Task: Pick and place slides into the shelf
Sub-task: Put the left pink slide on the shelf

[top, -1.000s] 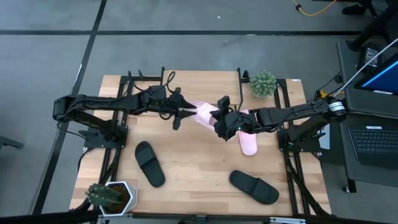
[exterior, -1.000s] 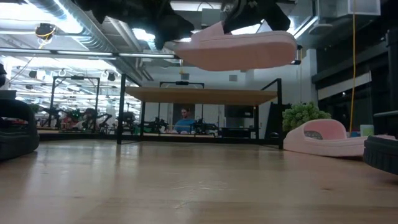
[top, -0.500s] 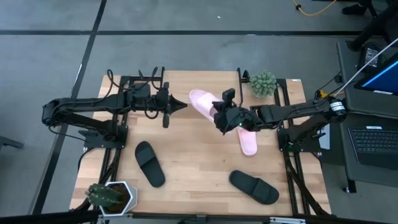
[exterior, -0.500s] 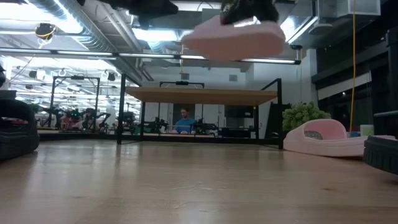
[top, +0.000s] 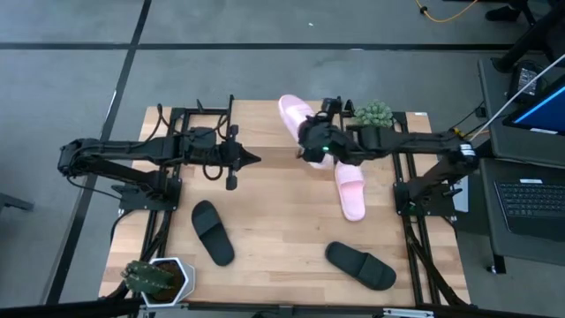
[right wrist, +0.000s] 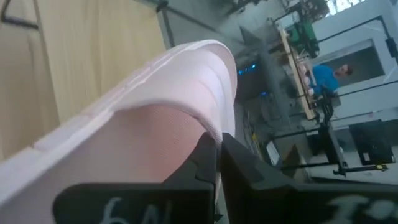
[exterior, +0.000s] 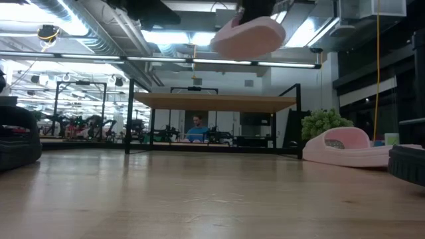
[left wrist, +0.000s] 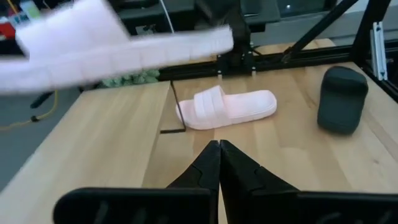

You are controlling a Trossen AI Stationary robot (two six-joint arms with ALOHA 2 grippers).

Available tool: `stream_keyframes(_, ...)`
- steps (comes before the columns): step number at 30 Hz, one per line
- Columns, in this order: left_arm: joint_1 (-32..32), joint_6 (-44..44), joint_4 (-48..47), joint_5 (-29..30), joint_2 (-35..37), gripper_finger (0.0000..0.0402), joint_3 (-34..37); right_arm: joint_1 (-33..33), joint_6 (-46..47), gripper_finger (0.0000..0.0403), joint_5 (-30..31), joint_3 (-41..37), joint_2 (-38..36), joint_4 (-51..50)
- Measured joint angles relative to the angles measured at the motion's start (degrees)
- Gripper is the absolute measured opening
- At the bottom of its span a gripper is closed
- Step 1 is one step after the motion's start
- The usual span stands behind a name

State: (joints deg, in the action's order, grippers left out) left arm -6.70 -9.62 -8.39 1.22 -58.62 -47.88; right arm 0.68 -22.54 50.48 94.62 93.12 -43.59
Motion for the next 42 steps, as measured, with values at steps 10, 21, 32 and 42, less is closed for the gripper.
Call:
stream_keyframes(10,0.8,-1.5,-0.3,1.3,0.0,0.0000,0.0,5.7,12.4,0.0008,-1.3,23.7,13.4,-27.8)
stream_keyframes(21,0.7,-1.5,-2.2,4.0,0.0,0.0000,0.0,8.6,14.6,0.0008,-2.7,29.8,16.1,-34.7)
stream_keyframes(32,0.7,-1.4,-2.8,5.4,0.0,0.0000,0.0,9.1,16.0,0.0008,-2.5,29.8,18.3,-38.1)
stream_keyframes(42,0.7,-1.1,-2.8,5.4,0.0,0.0000,0.0,12.0,13.8,0.0008,-2.5,29.8,22.2,-38.6)
